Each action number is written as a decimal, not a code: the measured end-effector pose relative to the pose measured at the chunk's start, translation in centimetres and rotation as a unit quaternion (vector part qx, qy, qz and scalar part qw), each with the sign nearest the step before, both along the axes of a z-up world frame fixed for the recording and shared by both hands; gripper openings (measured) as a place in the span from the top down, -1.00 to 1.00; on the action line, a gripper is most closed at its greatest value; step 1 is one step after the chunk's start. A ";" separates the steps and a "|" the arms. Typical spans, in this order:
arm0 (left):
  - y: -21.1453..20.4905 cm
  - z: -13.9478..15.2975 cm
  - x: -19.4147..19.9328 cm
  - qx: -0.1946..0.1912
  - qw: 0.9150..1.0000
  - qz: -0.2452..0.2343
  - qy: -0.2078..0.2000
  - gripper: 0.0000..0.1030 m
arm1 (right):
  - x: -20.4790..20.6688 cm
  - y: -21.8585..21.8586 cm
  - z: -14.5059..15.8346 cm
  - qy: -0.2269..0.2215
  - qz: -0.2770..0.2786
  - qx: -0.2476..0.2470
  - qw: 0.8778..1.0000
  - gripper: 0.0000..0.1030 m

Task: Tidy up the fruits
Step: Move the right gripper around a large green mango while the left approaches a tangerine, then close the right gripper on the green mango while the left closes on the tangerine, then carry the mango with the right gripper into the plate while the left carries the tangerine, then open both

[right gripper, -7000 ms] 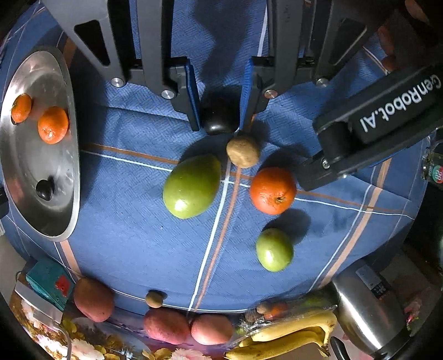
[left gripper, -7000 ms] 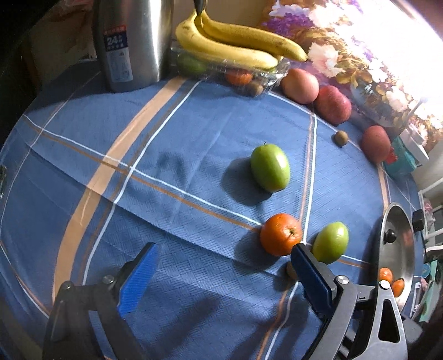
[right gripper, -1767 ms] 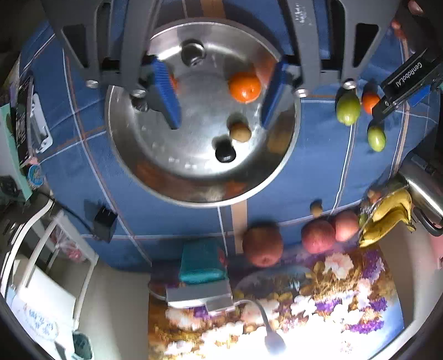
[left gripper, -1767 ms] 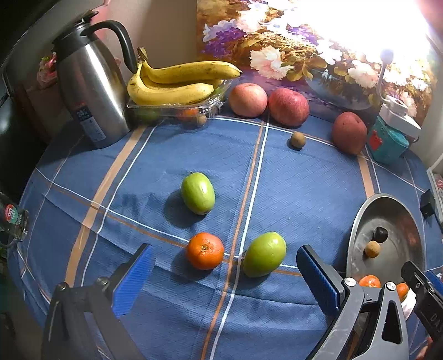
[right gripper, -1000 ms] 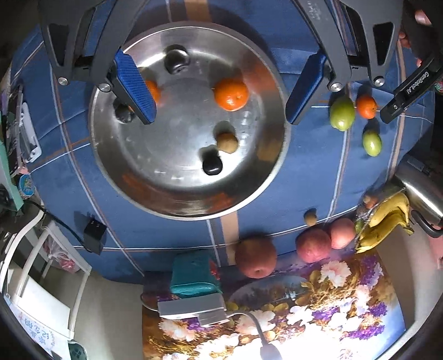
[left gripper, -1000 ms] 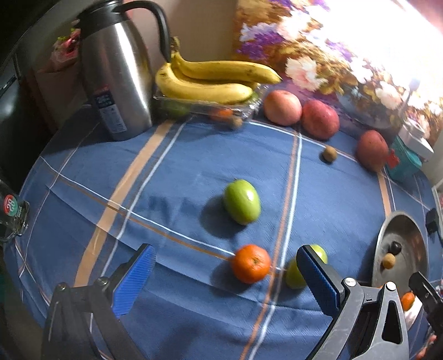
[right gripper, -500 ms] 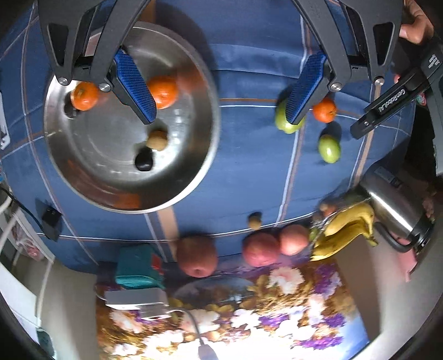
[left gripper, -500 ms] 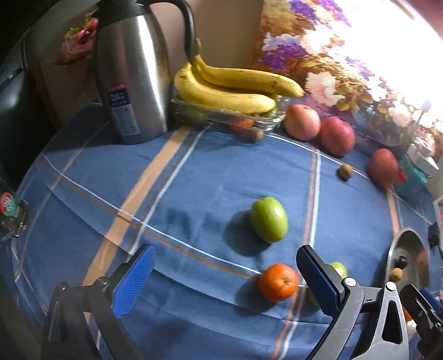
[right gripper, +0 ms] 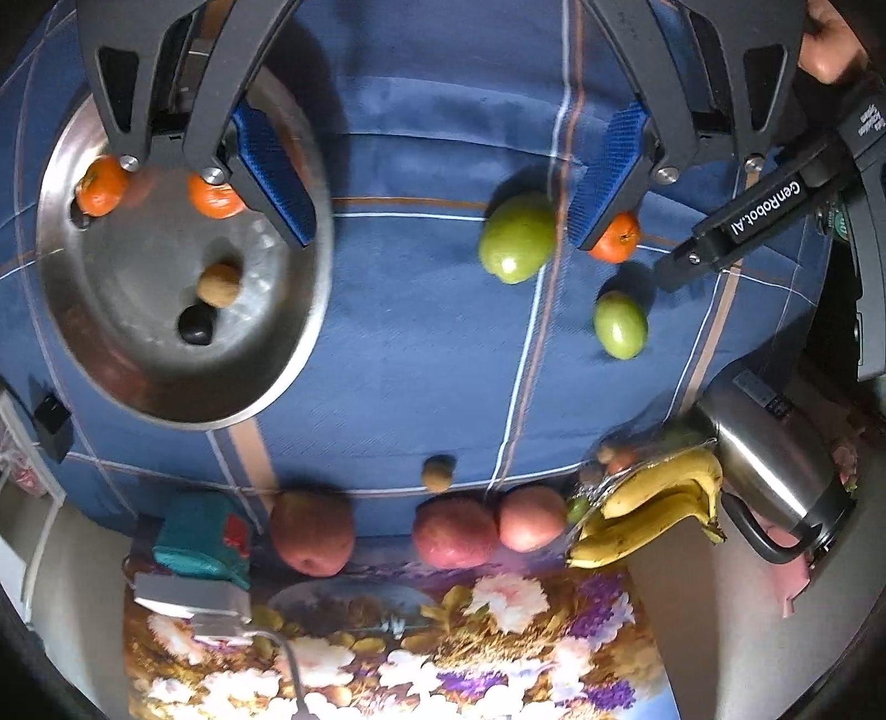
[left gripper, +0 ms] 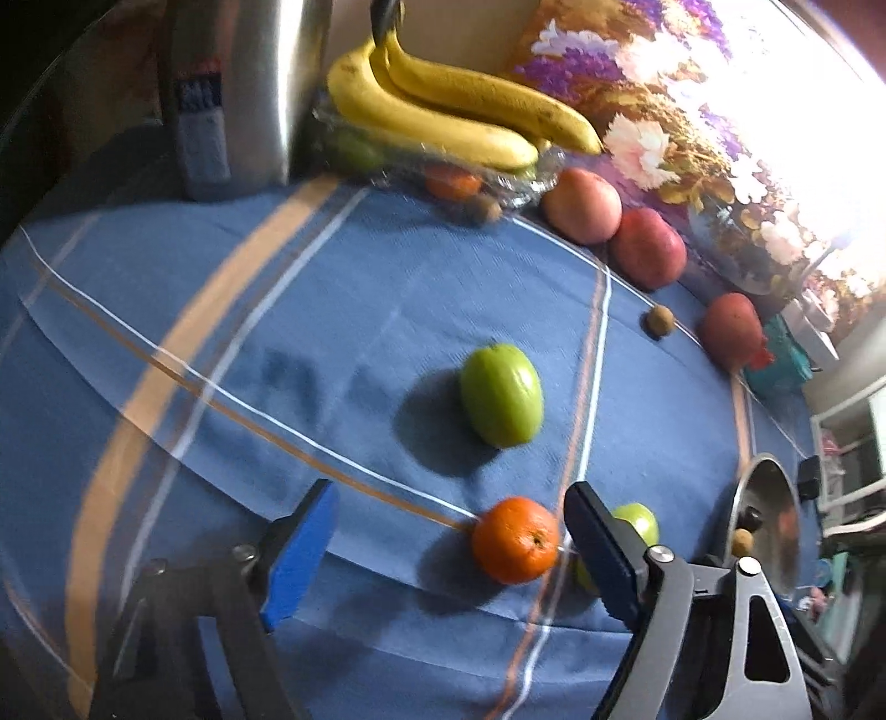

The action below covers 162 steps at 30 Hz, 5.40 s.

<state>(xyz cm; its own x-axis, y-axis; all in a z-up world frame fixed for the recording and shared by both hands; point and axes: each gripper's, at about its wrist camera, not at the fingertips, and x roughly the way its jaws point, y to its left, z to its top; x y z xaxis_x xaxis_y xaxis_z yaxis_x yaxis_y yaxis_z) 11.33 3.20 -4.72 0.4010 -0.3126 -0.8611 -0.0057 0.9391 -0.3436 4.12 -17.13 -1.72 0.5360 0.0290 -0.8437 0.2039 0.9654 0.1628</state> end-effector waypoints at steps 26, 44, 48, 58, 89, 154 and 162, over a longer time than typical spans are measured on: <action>-1.2 -1.8 0.8 -0.042 0.998 -0.012 0.034 -0.29 | 3.0 1.6 -4.3 0.035 0.020 0.108 0.993 0.19; -3.4 -1.8 0.9 -0.018 0.999 -0.040 0.032 0.21 | 1.0 -1.4 -4.2 0.055 -0.010 0.107 0.993 0.20; -2.8 -1.5 0.7 -0.011 0.999 -0.033 0.028 0.21 | 1.1 -1.5 -4.3 0.052 -0.012 0.112 0.992 0.19; -2.0 -1.3 0.4 0.005 0.999 -0.028 0.025 0.21 | 1.5 -1.4 -4.9 0.050 -0.015 0.134 0.990 0.16; -5.7 2.7 0.3 0.085 0.996 -0.035 -0.023 0.21 | -0.2 -2.5 0.1 0.042 -0.012 0.022 0.999 0.18; -24.0 4.1 -4.7 0.116 0.964 -0.229 -0.067 -0.09 | -4.4 -17.2 0.7 0.067 -0.176 -0.010 0.982 0.17; -21.8 4.0 -3.7 0.121 0.972 -0.195 -0.057 -0.17 | -4.3 -16.7 0.8 0.069 -0.168 -0.015 0.983 0.17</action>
